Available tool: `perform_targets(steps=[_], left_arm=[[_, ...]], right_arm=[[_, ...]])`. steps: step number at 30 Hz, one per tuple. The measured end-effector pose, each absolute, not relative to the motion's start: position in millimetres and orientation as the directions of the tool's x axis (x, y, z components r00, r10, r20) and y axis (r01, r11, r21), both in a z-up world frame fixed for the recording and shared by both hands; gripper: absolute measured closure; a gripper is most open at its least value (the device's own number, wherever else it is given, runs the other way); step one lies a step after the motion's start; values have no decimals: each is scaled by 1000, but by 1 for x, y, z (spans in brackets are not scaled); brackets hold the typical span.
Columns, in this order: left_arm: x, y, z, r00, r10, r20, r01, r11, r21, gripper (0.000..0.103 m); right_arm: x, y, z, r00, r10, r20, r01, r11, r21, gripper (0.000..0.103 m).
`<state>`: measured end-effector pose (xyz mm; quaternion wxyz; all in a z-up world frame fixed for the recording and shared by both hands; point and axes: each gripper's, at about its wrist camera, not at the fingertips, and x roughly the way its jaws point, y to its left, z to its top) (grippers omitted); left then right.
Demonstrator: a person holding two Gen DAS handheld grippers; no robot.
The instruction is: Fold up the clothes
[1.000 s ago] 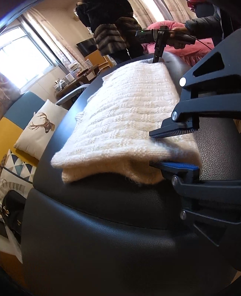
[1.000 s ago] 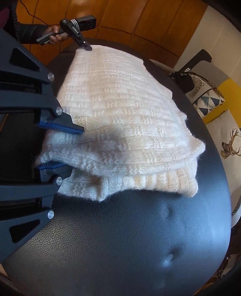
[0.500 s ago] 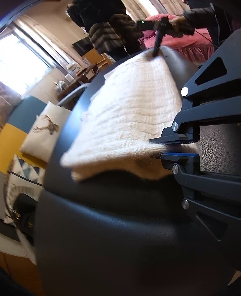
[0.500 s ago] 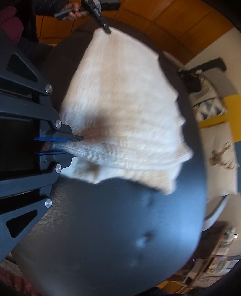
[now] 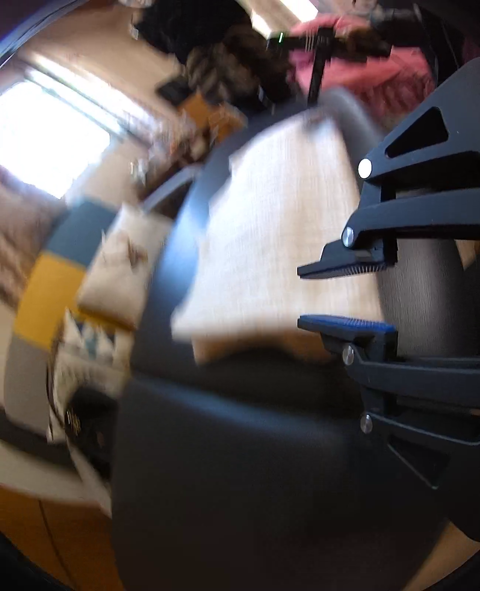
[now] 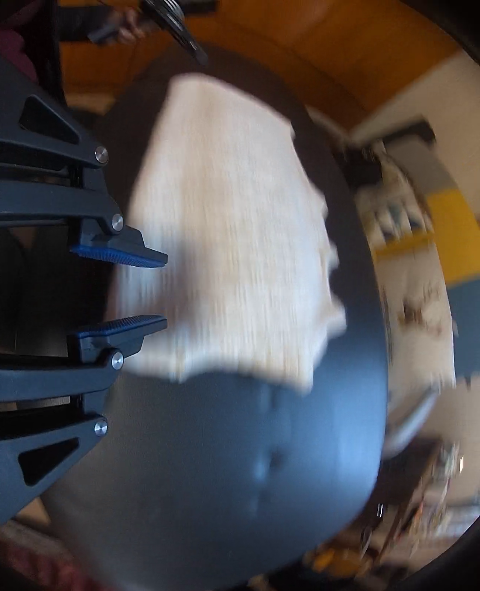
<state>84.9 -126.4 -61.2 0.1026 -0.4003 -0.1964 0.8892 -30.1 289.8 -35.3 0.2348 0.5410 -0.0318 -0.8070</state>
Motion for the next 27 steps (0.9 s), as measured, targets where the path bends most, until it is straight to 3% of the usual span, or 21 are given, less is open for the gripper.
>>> perform_targets(steps=[5,12,14,15,18,21,23,27], left_arm=[[49,-48,-71,-557,377,-740,-190,-925,-329,77],[27,-5,-117,-412,309,-857,-200,-948,-246,77],[31,-3,-120,-424,302,-854,-206,-950,-234,77],[33,-3,-120,-422,302,-855,-215,-949,-229,77],[38,0,-118,-419,303,-856,-244,-946,-215,92],[42,6,-113,-423,308,-852,-281,-939,-200,103],[47,10,-110,-422,325,-846,-308,-929,-203,103],[60,8,-102,-413,410,-813,-339,-898,-280,103]], right_arm=[[-36,203,-61,-182,-434,-882,491,-818,301,77],[-41,161,-94,-172,-279,-945,565,-813,138,76],[-38,161,-94,-180,-276,-944,575,-808,126,76],[-38,163,-95,-182,-287,-941,572,-809,137,76],[-36,169,-97,-189,-317,-929,564,-810,161,78],[-34,172,-97,-193,-332,-923,566,-806,172,87],[-35,179,-95,-169,-365,-916,545,-809,221,93],[-37,208,-92,-100,-472,-876,459,-803,381,91]])
